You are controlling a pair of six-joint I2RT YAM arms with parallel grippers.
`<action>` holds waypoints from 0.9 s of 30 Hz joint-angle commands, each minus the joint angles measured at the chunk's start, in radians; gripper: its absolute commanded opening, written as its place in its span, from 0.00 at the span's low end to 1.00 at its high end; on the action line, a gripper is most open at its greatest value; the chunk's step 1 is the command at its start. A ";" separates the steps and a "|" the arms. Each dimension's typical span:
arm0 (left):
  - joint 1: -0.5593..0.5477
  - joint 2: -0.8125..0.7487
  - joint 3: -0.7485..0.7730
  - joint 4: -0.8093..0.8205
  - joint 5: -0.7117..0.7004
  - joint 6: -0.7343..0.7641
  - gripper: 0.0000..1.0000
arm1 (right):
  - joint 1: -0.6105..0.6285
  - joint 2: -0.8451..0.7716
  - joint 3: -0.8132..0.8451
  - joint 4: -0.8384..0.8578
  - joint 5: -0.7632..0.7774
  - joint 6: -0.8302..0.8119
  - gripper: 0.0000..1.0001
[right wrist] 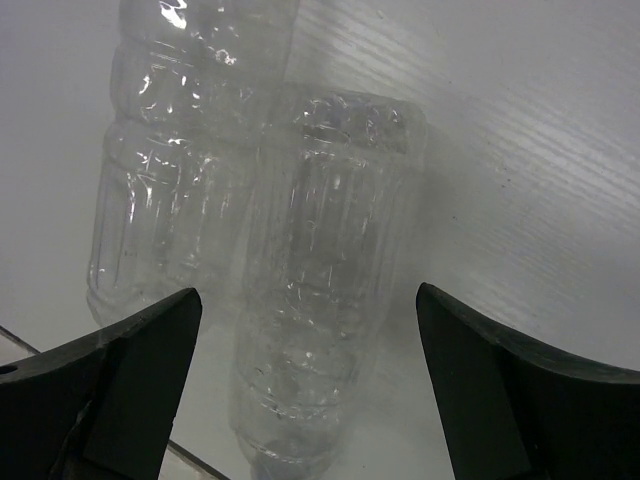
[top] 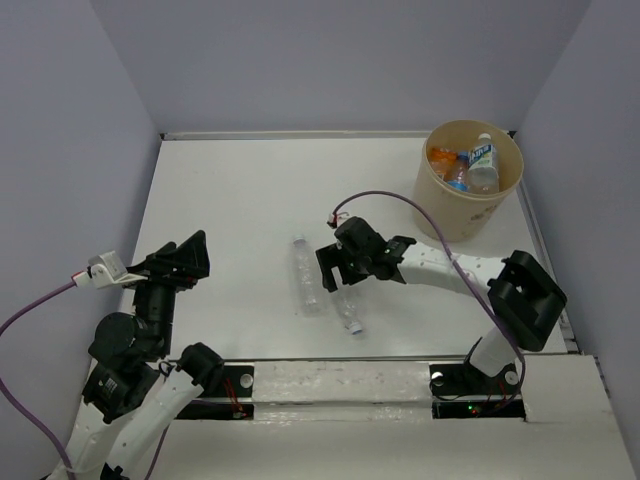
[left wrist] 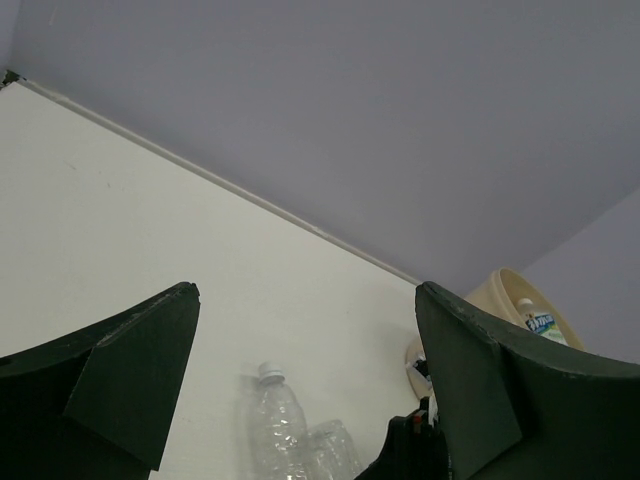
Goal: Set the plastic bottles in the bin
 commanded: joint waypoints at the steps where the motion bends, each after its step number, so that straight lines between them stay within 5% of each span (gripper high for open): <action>1: 0.008 0.007 -0.006 0.043 0.009 0.021 0.99 | 0.007 0.050 0.014 0.039 -0.002 0.021 0.92; 7: 0.006 0.003 -0.006 0.043 0.012 0.021 0.99 | 0.007 0.124 0.034 0.033 0.110 0.029 0.82; 13: 0.008 0.001 -0.006 0.045 0.015 0.019 0.99 | 0.007 0.080 0.032 0.002 0.207 0.028 0.49; 20: 0.011 0.001 -0.006 0.048 0.023 0.018 0.99 | 0.007 -0.133 0.116 -0.045 0.383 -0.034 0.45; 27: 0.011 -0.006 -0.009 0.049 0.029 0.019 0.99 | -0.220 -0.308 0.271 0.079 0.561 -0.150 0.43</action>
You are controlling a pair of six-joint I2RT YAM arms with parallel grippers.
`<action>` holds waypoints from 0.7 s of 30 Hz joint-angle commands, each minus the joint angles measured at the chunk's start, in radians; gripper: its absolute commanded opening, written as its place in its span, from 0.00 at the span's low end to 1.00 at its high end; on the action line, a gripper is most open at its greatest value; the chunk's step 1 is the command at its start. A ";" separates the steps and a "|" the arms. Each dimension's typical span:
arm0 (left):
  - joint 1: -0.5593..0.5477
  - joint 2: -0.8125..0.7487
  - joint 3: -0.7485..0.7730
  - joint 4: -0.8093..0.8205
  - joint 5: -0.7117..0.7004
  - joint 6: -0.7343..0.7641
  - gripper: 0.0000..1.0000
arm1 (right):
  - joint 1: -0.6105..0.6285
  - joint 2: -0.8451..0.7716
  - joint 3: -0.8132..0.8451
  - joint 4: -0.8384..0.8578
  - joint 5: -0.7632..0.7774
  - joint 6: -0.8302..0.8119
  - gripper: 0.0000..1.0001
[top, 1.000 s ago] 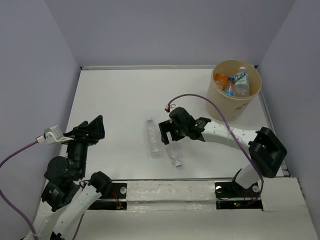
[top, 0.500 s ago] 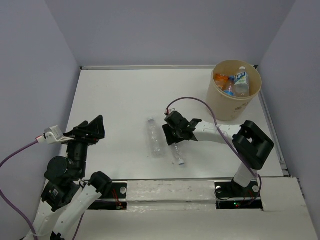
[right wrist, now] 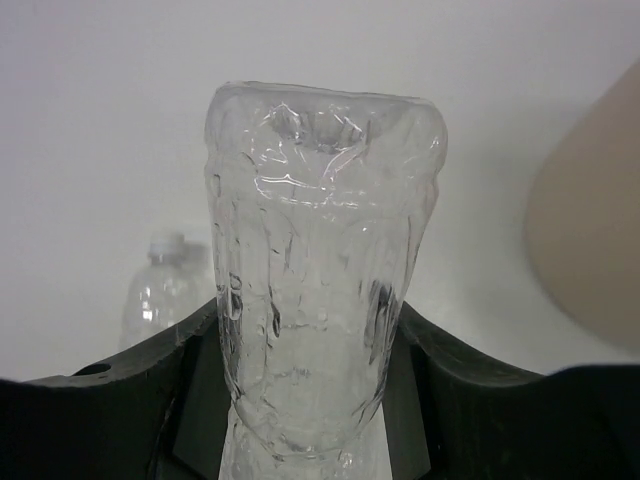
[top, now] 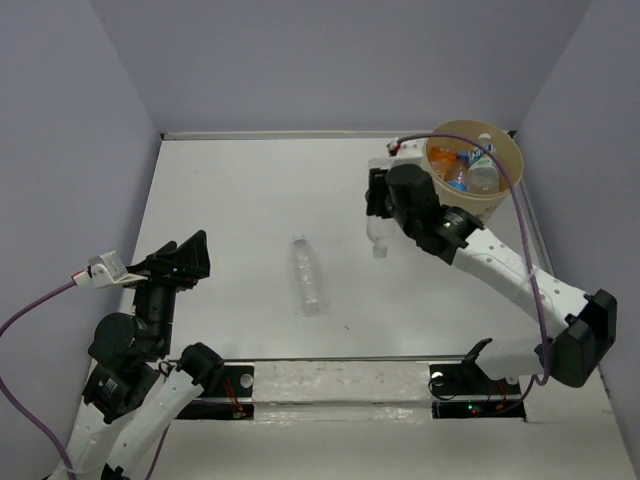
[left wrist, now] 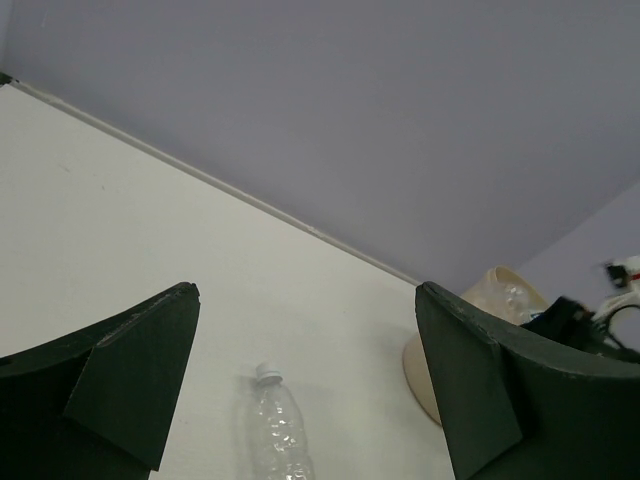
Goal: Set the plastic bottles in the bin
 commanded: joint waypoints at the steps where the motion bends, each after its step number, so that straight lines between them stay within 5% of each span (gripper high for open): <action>1: 0.007 -0.008 -0.007 0.043 0.013 0.015 0.99 | -0.176 -0.120 0.118 0.168 0.188 -0.115 0.43; 10: 0.008 -0.024 -0.010 0.048 0.025 0.018 0.99 | -0.495 -0.026 0.259 0.522 0.252 -0.280 0.42; 21: 0.010 -0.018 -0.010 0.049 0.031 0.020 0.99 | -0.621 0.165 0.297 0.593 0.248 -0.292 0.43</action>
